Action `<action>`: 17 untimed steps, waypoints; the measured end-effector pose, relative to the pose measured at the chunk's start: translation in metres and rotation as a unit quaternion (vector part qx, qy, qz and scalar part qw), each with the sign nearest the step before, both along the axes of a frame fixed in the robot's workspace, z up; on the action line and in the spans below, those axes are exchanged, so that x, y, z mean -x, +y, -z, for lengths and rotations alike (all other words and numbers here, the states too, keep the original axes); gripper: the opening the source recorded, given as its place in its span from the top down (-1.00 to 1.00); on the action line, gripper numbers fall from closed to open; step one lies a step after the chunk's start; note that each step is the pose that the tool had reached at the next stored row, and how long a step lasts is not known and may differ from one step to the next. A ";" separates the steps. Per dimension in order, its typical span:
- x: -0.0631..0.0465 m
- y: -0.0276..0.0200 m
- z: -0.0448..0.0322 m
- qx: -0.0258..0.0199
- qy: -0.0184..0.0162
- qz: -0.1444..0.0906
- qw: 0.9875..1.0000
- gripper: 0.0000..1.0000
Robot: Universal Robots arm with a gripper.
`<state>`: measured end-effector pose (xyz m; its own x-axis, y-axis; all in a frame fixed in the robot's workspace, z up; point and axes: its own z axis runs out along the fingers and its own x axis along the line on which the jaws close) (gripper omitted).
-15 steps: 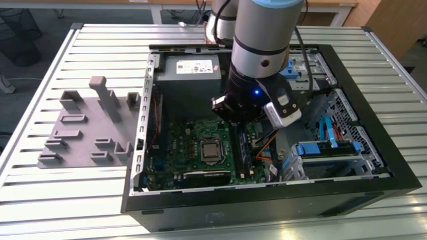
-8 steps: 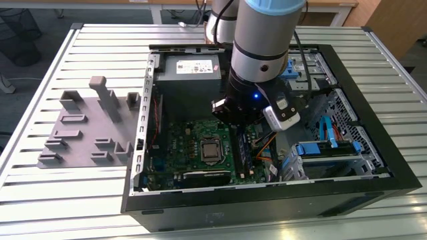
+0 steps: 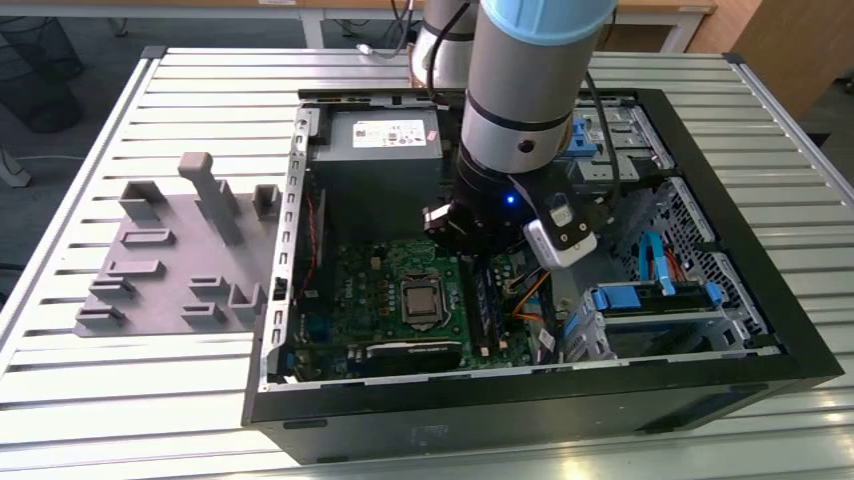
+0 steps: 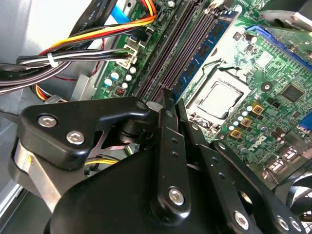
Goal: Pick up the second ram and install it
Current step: 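Insert the second ram into the second slot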
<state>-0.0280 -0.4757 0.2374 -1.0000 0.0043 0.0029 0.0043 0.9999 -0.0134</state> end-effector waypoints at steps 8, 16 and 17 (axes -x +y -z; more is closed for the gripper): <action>0.000 0.0000 0.0040 0.000 0.000 0.000 1.000 0.72; 0.000 0.0001 0.0047 0.000 0.000 0.000 1.000 0.72; 0.000 0.0001 0.0051 0.000 0.000 0.001 1.000 0.72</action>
